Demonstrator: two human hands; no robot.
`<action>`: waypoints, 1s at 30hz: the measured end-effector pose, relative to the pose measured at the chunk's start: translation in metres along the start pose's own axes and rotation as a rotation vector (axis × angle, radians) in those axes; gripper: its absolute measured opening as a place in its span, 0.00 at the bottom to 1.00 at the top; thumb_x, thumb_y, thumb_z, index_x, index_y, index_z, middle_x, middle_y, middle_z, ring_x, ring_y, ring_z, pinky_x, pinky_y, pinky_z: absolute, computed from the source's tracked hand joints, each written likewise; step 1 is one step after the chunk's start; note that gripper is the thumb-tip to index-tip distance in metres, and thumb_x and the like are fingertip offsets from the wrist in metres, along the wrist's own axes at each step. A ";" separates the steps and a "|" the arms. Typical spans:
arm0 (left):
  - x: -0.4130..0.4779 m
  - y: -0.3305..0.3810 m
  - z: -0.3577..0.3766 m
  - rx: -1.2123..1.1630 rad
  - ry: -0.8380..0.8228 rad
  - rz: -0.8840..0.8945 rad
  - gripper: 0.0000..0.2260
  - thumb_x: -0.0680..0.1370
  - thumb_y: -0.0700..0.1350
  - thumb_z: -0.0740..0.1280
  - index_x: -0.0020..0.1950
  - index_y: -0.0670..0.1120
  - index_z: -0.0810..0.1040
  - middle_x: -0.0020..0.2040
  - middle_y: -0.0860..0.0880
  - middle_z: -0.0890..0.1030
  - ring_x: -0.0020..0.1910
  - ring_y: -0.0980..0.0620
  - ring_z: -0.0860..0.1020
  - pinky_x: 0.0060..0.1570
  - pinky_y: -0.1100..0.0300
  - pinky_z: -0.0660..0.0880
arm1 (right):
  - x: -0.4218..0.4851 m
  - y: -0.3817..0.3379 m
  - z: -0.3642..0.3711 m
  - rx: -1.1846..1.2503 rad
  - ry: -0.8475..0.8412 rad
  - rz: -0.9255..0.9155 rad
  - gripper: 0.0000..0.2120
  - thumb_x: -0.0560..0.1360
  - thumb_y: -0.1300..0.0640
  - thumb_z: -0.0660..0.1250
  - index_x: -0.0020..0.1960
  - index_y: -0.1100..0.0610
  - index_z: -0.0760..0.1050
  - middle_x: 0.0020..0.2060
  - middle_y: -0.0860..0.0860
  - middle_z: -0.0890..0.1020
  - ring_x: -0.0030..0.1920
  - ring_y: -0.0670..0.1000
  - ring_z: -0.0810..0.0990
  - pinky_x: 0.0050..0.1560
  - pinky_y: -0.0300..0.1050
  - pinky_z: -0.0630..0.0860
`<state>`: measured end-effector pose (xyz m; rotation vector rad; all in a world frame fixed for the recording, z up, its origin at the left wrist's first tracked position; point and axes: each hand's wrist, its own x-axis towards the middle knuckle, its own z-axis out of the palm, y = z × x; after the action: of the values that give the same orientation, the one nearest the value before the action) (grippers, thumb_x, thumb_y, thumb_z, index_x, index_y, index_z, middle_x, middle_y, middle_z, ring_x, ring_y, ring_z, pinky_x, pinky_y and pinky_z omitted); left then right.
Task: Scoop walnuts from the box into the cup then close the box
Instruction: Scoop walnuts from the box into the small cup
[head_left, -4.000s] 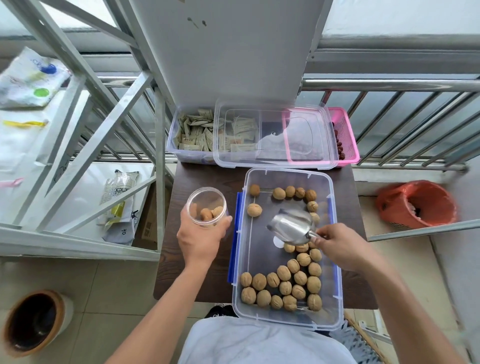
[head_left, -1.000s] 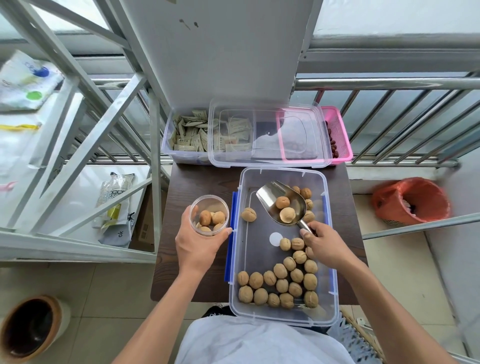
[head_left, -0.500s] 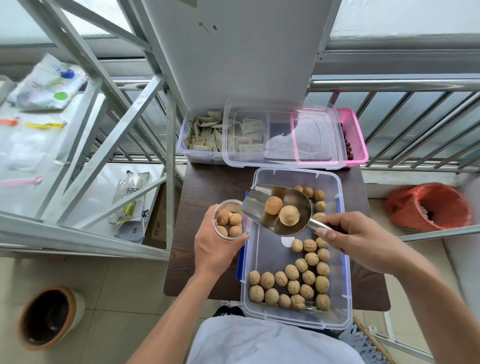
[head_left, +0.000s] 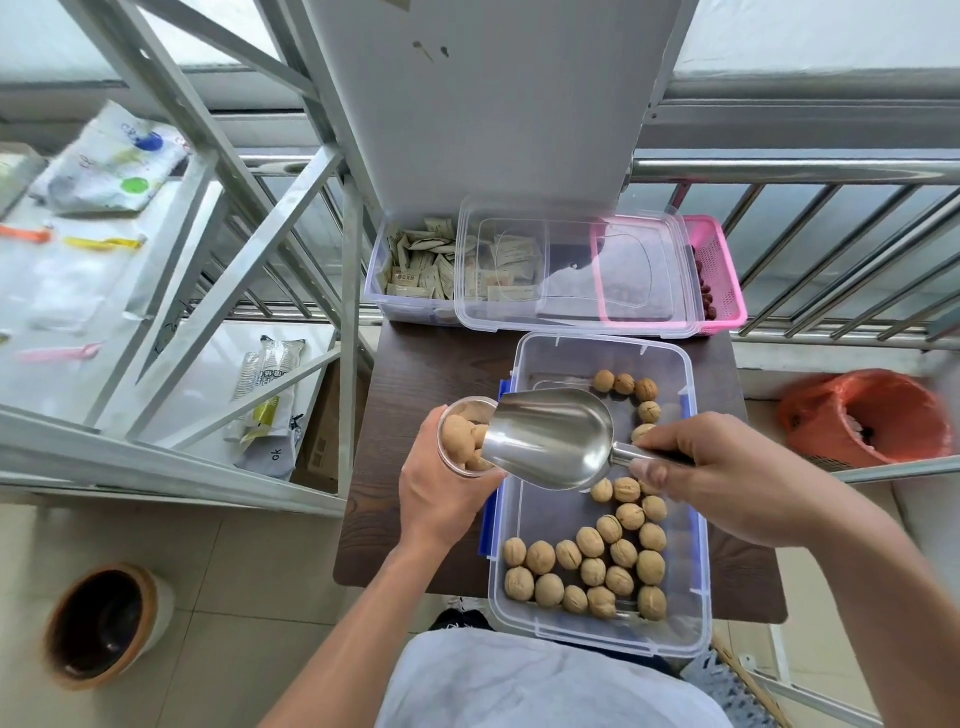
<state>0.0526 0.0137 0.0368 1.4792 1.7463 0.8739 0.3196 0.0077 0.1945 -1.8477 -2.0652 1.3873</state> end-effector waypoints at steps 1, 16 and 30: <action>0.000 0.000 0.000 0.007 0.001 0.002 0.32 0.63 0.52 0.84 0.61 0.63 0.74 0.52 0.61 0.82 0.52 0.63 0.80 0.51 0.69 0.76 | 0.000 0.001 -0.001 0.009 0.006 -0.003 0.17 0.80 0.50 0.63 0.38 0.60 0.72 0.28 0.48 0.67 0.29 0.46 0.63 0.34 0.48 0.64; 0.008 -0.013 -0.004 0.043 0.062 -0.101 0.35 0.62 0.52 0.86 0.65 0.57 0.74 0.58 0.60 0.80 0.57 0.58 0.78 0.56 0.63 0.74 | 0.028 0.067 0.029 0.068 0.187 0.378 0.18 0.80 0.51 0.63 0.34 0.59 0.72 0.26 0.50 0.72 0.29 0.52 0.69 0.33 0.46 0.63; 0.010 0.001 0.003 0.016 0.041 -0.008 0.39 0.60 0.50 0.87 0.57 0.76 0.67 0.52 0.71 0.76 0.52 0.74 0.76 0.52 0.83 0.66 | 0.060 0.110 0.079 0.269 0.253 0.589 0.18 0.80 0.53 0.60 0.33 0.57 0.68 0.29 0.53 0.73 0.30 0.53 0.70 0.35 0.45 0.69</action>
<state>0.0544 0.0244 0.0354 1.4733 1.7908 0.8939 0.3430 -0.0012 0.0483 -2.4501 -1.1947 1.3404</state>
